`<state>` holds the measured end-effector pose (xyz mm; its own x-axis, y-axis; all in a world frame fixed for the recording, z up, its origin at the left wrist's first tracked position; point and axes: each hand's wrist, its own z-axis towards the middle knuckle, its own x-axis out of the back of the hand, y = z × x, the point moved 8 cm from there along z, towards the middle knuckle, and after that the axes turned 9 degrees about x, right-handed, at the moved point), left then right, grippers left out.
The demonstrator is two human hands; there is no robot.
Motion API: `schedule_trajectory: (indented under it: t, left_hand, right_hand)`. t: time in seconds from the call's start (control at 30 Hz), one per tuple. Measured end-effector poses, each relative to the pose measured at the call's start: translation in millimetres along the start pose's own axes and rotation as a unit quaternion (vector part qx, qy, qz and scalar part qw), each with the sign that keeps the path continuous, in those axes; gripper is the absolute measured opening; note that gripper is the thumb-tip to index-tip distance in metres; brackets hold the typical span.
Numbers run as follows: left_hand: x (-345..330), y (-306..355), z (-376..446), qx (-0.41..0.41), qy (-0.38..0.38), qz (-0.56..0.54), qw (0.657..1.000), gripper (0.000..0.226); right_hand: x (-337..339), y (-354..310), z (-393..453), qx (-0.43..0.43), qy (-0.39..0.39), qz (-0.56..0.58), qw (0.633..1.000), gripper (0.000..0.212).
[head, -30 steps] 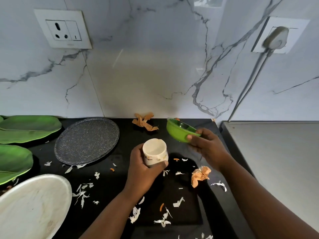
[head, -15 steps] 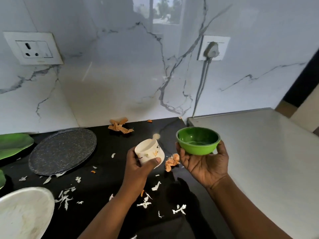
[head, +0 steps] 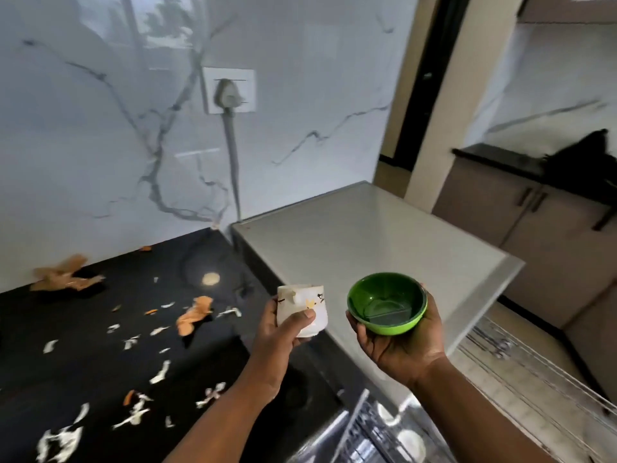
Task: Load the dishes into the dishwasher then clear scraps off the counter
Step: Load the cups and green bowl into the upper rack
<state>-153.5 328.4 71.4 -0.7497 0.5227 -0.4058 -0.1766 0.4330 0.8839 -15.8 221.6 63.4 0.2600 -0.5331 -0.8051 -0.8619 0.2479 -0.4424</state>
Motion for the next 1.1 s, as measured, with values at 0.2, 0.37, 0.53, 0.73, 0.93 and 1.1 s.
schedule_trajectory:
  t: [0.2,0.37,0.53,0.73,0.93,1.1]
  left_hand:
    - [-140,-70,-8,0.011,-0.043,0.111,0.993,0.06]
    - [-253,-166,-28,0.045,-0.061,0.237,0.969,0.054]
    - [-324,-268,-50,0.129,-0.109,0.405,0.899,0.07]
    - [-340,-345,-60,0.187,-0.154,0.585,0.774,0.067]
    - [-351,-390,-43,0.161,-0.184,0.732,0.636,0.07]
    - [-349,-445,-28,0.19,-0.196,0.792,0.546,0.093]
  right_hand:
    - [123,-109,-69,0.091,0.075,0.032,0.993,0.088]
    - [254,-191,-137,0.127,0.155,0.081,0.976,0.092]
    - [367,-232,-199,0.136,0.222,0.14,0.955,0.086]
    - [441,-250,-225,0.141,0.256,0.157,0.943,0.085]
    - [484,-251,-221,0.142,0.288,0.183,0.929,0.079]
    - [513,-251,-206,0.131,0.321,0.179,0.921,0.083]
